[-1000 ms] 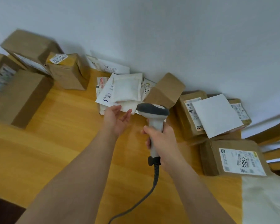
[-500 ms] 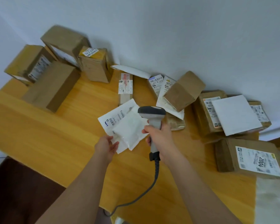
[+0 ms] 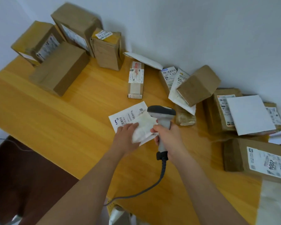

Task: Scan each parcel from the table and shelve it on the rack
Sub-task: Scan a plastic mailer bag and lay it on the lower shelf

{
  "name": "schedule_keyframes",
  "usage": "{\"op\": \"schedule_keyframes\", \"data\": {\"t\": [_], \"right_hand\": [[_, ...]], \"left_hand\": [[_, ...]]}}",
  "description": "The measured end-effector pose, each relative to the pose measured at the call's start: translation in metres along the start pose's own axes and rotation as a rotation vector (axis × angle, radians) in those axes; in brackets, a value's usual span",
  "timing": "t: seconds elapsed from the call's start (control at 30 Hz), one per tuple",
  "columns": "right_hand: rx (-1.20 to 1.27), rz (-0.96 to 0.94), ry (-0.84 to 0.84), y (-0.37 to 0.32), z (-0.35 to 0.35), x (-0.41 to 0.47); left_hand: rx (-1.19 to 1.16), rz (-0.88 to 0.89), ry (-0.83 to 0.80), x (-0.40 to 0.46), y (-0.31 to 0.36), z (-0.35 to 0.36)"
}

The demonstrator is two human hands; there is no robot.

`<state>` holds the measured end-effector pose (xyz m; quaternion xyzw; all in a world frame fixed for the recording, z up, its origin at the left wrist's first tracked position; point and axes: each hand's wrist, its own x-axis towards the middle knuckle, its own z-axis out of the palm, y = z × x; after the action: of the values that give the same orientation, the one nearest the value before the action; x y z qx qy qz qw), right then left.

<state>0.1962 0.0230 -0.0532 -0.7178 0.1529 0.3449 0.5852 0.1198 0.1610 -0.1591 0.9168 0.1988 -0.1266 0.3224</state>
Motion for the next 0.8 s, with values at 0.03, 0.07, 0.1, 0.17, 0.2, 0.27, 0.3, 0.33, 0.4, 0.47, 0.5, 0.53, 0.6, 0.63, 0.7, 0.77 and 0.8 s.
{"op": "schedule_keyframes", "data": {"t": [0.03, 0.07, 0.1, 0.17, 0.2, 0.27, 0.3, 0.33, 0.4, 0.47, 0.5, 0.53, 0.6, 0.63, 0.7, 0.77, 0.8], "right_hand": [[0.002, -0.004, 0.010, -0.001, -0.001, -0.001], [0.009, -0.007, 0.017, -0.002, -0.001, -0.003], [0.023, -0.014, 0.018, -0.003, 0.001, -0.005], [0.055, -0.034, 0.003, -0.008, 0.007, -0.009], [0.064, -0.043, -0.010, -0.011, 0.010, -0.011], [0.070, -0.048, -0.039, -0.013, 0.019, -0.015], [0.064, -0.047, -0.054, -0.014, 0.024, -0.016], [0.056, -0.044, -0.072, -0.015, 0.028, -0.018], [0.047, -0.032, -0.105, -0.015, 0.035, -0.021], [0.035, -0.013, -0.125, -0.013, 0.040, -0.022], [0.024, -0.002, -0.133, -0.012, 0.043, -0.023], [0.012, 0.007, -0.141, -0.012, 0.045, -0.023], [-0.014, 0.013, -0.157, -0.012, 0.047, -0.025], [-0.034, 0.014, -0.166, -0.012, 0.048, -0.027], [-0.072, 0.020, -0.198, -0.014, 0.049, -0.031], [-0.092, 0.017, -0.246, -0.016, 0.052, -0.036], [-0.103, 0.013, -0.273, -0.017, 0.055, -0.039]], "left_hand": [[-0.170, -0.018, 0.016, -0.001, 0.001, -0.009], [-0.334, -0.044, 0.042, -0.003, 0.000, -0.020], [-0.483, -0.090, 0.082, -0.007, -0.002, -0.030], [-0.774, -0.236, 0.184, -0.015, -0.011, -0.050], [-0.901, -0.325, 0.222, -0.018, -0.015, -0.057], [-1.012, -0.498, 0.264, -0.025, -0.030, -0.066], [-1.009, -0.568, 0.271, -0.027, -0.040, -0.066], [-1.019, -0.627, 0.278, -0.029, -0.048, -0.066], [-1.013, -0.736, 0.306, -0.033, -0.064, -0.064], [-0.840, -0.763, 0.344, -0.040, -0.074, -0.061], [-0.699, -0.731, 0.352, -0.044, -0.077, -0.059], [-0.552, -0.672, 0.362, -0.049, -0.078, -0.056], [-0.305, -0.512, 0.379, -0.057, -0.079, -0.053], [-0.162, -0.408, 0.388, -0.060, -0.081, -0.050], [0.101, -0.170, 0.368, -0.063, -0.087, -0.040], [0.254, 0.042, 0.317, -0.065, -0.091, -0.030], [0.293, 0.097, 0.257, -0.067, -0.087, -0.027]]}}
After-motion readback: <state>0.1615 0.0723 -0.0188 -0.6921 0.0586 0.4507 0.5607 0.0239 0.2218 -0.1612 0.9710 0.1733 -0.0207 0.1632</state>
